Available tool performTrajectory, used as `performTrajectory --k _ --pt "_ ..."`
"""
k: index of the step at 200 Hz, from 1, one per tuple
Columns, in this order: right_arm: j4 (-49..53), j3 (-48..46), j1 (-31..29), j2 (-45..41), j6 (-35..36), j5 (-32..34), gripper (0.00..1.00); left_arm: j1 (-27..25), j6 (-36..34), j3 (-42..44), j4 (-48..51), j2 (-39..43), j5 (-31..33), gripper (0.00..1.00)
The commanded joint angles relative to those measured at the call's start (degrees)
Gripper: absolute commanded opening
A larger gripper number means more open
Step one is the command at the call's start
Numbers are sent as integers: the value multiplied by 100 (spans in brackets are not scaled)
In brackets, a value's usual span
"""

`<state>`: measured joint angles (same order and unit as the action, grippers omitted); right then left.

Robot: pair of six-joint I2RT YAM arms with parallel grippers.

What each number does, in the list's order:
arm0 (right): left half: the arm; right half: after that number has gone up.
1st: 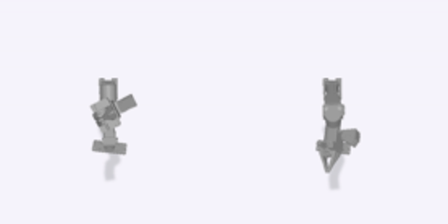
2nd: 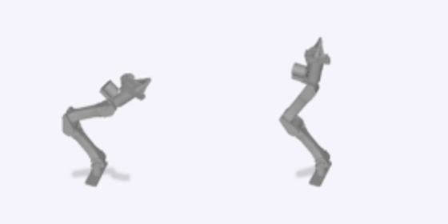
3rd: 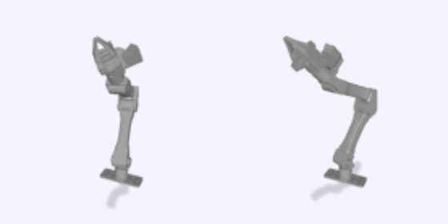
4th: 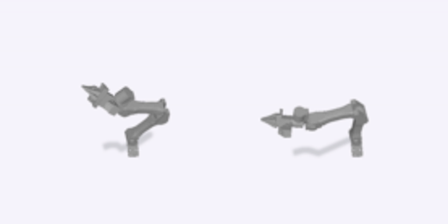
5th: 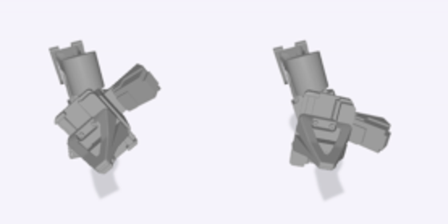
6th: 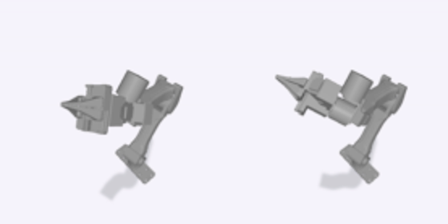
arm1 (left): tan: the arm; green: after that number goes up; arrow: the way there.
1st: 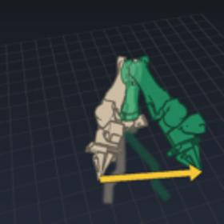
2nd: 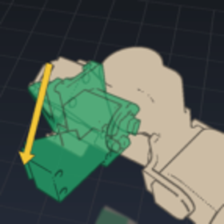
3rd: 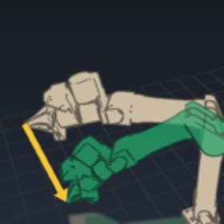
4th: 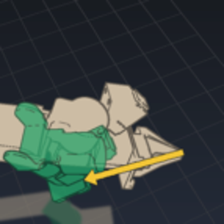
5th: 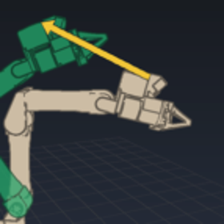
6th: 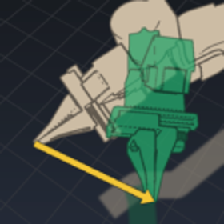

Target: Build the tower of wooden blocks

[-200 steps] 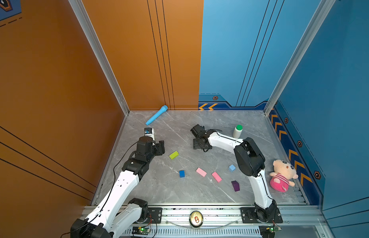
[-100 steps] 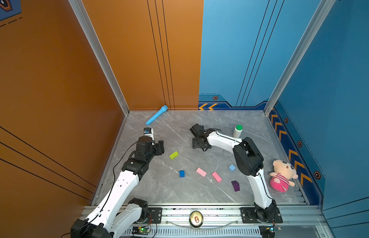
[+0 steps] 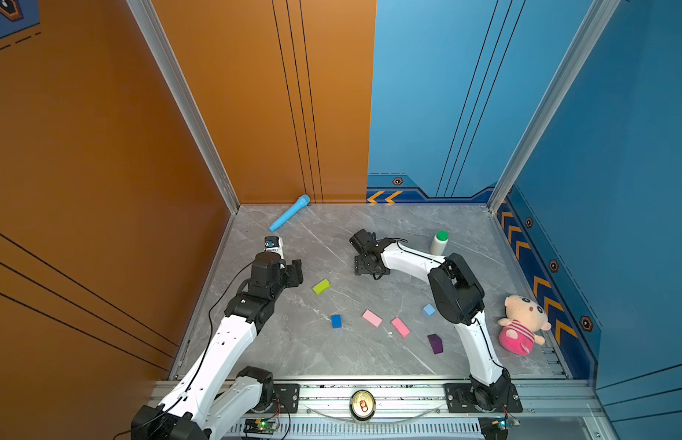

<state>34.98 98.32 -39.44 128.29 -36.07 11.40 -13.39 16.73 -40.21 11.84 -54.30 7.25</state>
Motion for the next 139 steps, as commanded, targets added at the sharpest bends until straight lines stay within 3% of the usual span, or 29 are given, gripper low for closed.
performTrajectory --k 1,109,139 --pt "285 107 -29 249 -123 72 81 64 -101 82 29 103 -84 71" --pt "369 234 -29 345 -295 179 81 123 -107 105 53 138 -83 71" --pt "373 237 -29 337 -293 173 87 131 -102 107 62 135 -91 71"
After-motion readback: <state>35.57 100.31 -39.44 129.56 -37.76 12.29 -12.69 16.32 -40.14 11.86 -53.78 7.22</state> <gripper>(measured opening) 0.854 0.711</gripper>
